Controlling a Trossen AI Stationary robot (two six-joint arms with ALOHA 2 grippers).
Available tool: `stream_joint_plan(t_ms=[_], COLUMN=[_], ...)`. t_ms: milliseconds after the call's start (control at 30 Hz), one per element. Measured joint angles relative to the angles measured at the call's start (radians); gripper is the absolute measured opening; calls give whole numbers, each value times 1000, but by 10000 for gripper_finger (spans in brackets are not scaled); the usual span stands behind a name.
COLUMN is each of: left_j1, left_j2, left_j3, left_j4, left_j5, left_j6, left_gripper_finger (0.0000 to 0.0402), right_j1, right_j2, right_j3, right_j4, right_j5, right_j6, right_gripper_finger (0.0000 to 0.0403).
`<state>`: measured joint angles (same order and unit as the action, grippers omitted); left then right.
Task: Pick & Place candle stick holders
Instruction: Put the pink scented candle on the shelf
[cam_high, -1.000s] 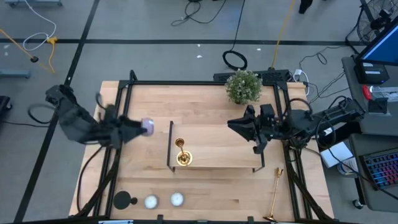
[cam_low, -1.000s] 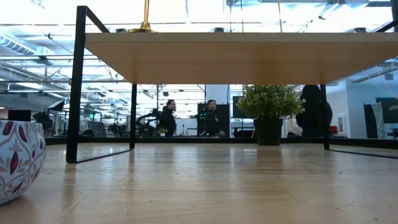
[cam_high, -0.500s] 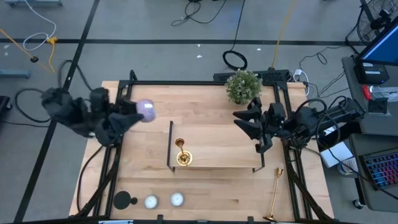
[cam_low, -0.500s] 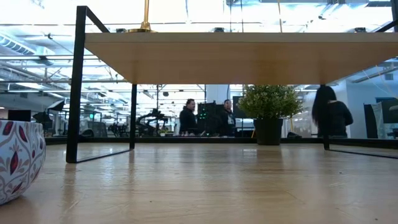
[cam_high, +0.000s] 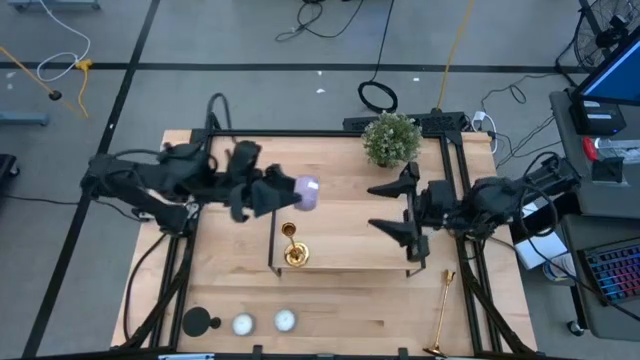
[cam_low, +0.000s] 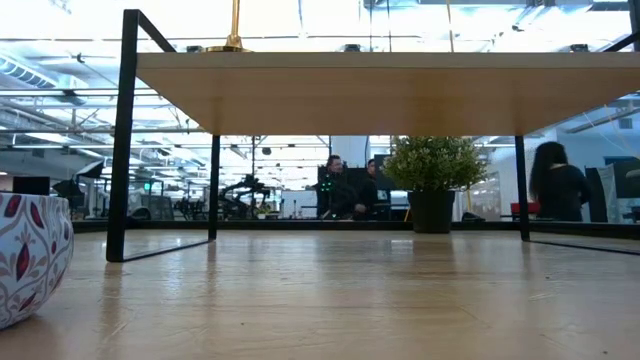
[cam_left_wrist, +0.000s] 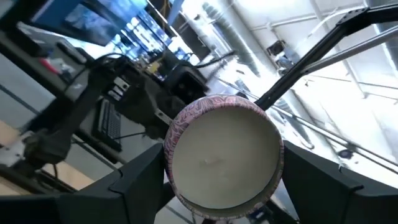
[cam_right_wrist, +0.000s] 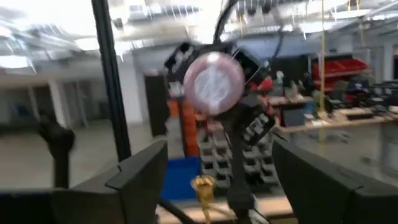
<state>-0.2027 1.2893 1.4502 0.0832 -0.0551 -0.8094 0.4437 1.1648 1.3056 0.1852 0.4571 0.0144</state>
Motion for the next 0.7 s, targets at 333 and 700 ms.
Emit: stream_joint_plan(t_ms=[333, 700], left_j1=[92, 143], left_j2=[103, 122], left_j3=[0, 15], left_j4=[55, -41], left_j5=[203, 271], left_j6=[-113, -112], left_gripper_finger=[281, 281], right_j1=[34, 33], right_j2=[112, 133], right_j3=[100, 100], right_j4=[18, 5], right_j5=[150, 206], right_j6=[-99, -127], right_gripper_finger=[299, 298])
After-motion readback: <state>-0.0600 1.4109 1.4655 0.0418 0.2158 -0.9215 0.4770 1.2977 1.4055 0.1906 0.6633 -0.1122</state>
